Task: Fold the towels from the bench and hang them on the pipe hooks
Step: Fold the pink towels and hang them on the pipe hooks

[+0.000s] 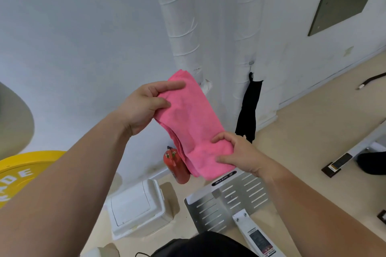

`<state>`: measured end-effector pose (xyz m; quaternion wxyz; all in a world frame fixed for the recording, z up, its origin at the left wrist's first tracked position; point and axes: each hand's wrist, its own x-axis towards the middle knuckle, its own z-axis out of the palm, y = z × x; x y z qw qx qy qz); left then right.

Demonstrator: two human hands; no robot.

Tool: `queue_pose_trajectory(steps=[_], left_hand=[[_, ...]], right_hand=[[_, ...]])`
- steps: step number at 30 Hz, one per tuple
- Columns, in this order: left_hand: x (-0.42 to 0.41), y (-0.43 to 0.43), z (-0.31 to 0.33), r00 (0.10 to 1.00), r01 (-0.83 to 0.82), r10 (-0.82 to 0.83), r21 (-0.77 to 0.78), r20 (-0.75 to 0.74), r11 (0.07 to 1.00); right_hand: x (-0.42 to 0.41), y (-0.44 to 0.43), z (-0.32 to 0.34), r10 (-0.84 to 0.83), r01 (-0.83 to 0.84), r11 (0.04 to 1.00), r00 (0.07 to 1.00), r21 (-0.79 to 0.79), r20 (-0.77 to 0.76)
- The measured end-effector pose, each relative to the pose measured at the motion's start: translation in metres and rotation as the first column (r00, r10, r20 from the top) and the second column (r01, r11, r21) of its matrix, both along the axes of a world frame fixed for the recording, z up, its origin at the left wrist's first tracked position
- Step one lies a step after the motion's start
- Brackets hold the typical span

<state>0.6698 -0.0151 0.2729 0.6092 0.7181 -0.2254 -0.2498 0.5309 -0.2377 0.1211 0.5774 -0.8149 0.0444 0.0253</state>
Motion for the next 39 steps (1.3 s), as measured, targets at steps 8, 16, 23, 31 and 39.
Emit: queue_pose_trajectory(steps=[8,16,23,31,39], left_hand=[[0.008,0.051,-0.041,0.976,-0.218,0.219,0.119,0.006,0.969],[-0.029,0.077,-0.113,0.888,-0.455,0.456,0.229,0.052,0.860],[-0.062,0.056,-0.119,0.899,-0.420,0.361,0.257,0.246,0.870],[-0.093,0.024,-0.111,0.884,-0.233,0.076,0.293,0.461,0.927],[-0.115,-0.009,-0.095,0.937,-0.222,0.190,0.078,0.294,0.972]], right_hand=[[-0.013,-0.012,-0.029,-0.152,0.196,0.918,0.977,0.346,-0.151],[-0.020,-0.012,-0.036,-0.404,0.452,0.832,0.891,0.321,-0.207],[-0.012,0.020,-0.007,-0.405,0.404,0.914,0.914,0.032,0.030],[0.003,0.057,0.025,-0.411,0.403,0.911,0.902,0.082,0.129],[0.005,0.077,0.034,-0.403,0.361,0.868,0.913,0.342,0.059]])
